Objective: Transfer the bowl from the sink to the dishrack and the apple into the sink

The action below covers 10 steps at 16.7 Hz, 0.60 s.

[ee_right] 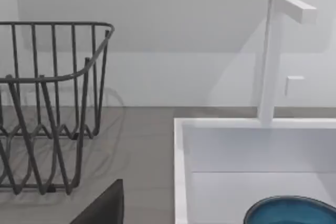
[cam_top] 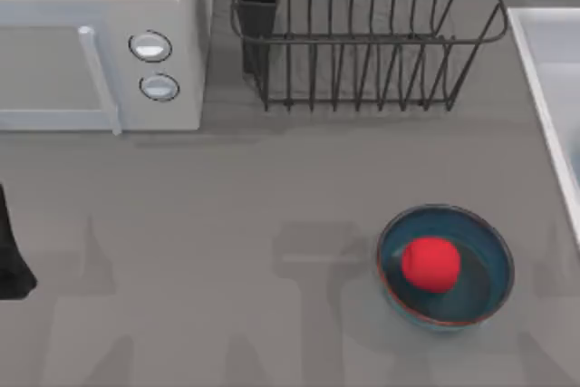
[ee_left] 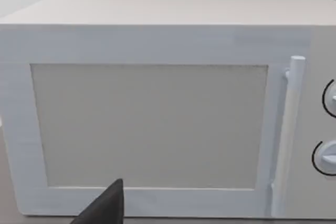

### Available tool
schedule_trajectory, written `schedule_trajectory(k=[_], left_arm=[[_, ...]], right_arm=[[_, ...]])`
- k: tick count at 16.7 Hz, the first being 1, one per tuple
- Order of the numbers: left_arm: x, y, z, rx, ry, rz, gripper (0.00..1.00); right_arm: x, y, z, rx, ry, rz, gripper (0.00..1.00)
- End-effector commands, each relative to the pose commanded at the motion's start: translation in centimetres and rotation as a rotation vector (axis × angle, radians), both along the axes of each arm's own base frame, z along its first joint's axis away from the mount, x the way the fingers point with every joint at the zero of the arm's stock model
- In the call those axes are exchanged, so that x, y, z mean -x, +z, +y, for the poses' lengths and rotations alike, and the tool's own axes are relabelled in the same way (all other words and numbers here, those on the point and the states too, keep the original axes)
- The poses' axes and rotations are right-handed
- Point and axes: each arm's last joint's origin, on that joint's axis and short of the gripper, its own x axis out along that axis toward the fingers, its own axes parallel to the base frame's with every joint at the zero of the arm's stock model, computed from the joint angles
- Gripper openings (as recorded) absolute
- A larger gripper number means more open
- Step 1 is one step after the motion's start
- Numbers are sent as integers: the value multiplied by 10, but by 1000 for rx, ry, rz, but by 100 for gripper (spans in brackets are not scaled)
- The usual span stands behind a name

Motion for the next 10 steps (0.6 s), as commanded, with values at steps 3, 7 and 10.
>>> schedule_trajectory(k=[3, 7, 10], left_arm=[[0, 0, 0, 0, 0, 0, 100], [0, 0, 0, 0, 0, 0, 100], [0, 0, 0, 0, 0, 0, 100]], right_arm=[[0, 1, 0, 1, 0, 4, 100], [-3, 20, -1, 19, -7, 72, 100], [-14, 47, -3, 43, -20, 170, 100]])
